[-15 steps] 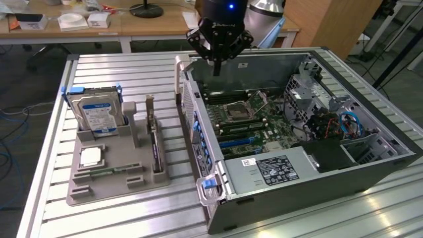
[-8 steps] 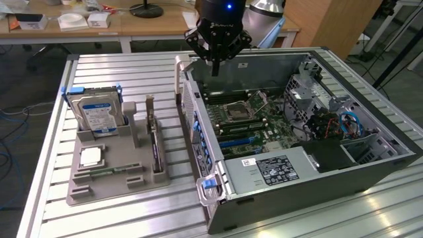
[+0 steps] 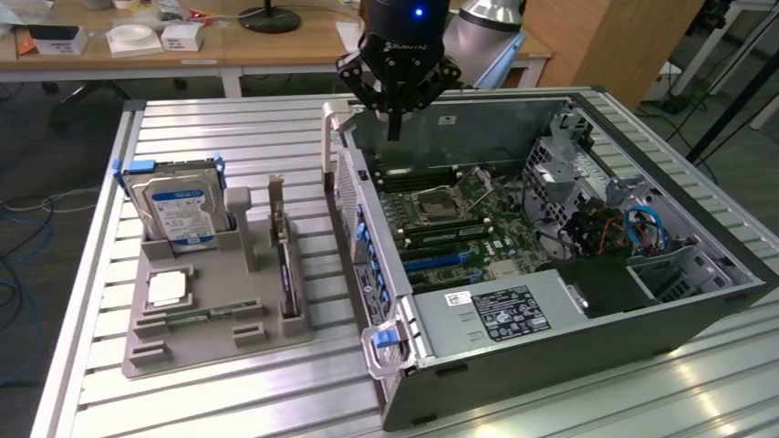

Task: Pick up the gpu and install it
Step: 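Reach for the gpu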

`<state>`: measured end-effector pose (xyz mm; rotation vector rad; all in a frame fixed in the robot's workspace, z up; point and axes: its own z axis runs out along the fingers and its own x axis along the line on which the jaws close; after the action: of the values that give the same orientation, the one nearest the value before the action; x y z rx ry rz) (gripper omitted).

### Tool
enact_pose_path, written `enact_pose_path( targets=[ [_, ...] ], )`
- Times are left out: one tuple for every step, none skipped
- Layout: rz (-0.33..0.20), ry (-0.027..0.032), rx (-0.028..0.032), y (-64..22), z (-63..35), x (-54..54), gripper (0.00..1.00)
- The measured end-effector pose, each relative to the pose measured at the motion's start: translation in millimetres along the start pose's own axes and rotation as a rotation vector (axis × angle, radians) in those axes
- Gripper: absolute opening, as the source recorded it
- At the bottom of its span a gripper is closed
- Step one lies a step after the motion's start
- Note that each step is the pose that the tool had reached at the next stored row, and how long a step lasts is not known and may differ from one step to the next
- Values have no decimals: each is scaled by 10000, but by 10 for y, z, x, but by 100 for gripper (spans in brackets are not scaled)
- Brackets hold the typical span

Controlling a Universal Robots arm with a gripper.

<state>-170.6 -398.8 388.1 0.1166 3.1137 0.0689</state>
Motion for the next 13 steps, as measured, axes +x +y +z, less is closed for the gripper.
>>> enact_pose_path(
  targets=[
    [0,0,0,0,0,3,10],
    [0,0,0,-1,0,7,10],
    [0,0,0,-1,0,13,10],
    [0,0,0,-1,0,17,10],
    [0,0,0,-2,1,21,10],
    [0,1,1,-2,0,26,10],
    [0,0,0,-2,1,31,10],
    [0,0,0,-3,1,36,10],
    [1,0,0,-3,1,41,10],
    [0,0,0,-4,1,46,10],
    [0,0,1,-4,1,52,10],
    [0,0,0,-5,2,57,10],
    [0,0,0,-5,2,62,10]
  ],
)
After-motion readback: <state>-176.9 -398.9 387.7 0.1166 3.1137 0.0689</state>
